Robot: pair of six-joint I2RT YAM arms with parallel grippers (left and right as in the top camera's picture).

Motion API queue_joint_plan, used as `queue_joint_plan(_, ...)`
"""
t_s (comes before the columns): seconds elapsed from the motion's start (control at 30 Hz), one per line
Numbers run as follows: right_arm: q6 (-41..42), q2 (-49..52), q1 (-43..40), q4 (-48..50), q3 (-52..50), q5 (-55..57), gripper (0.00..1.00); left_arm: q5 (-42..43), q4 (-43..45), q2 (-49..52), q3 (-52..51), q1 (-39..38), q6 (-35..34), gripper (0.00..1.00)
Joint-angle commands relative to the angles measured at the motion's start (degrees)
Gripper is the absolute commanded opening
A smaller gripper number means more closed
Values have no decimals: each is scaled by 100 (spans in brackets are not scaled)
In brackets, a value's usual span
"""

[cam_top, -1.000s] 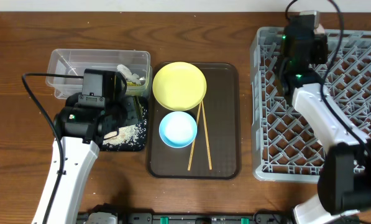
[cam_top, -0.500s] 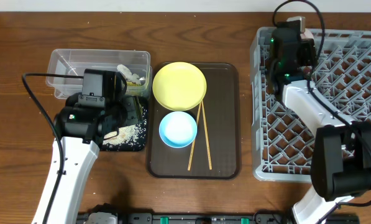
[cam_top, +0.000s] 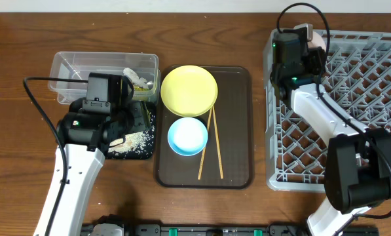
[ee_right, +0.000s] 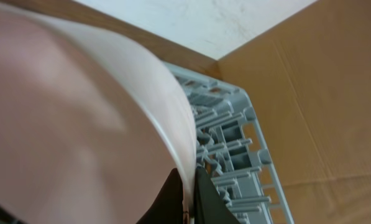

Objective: Sort waste into correct bins and load items into the dishwasher rack
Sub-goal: 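Carry the pink bowl right and set it upside down in the rack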

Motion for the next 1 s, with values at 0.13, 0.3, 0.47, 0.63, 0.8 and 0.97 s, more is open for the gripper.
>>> queue_joint_plan(0.13,837,195,328,-584,-96,-538,4,-70,-81,2,-31,24,33,59)
queue_joint_plan(0.3,1515,195,363,-1191,-96,-542,4,-70,-98,2,-31,24,33,59)
queue_joint_plan(0.47,2138,195,363,-1694,-96,-798,17,-70,-101,2,-31,24,33,59)
queue_joint_plan(0.63,2146,195,365,-1860,-96,-1342,26,-70,-98,2,-31,24,33,59)
queue_joint_plan(0.8,2144,179,367,-1851,-94,-1346,30,-70,-98,2,-31,24,33,59)
queue_joint_plan(0.97,2140,-120,361,-1825,-92,-1331,43,-70,-98,2,-31,24,33,59)
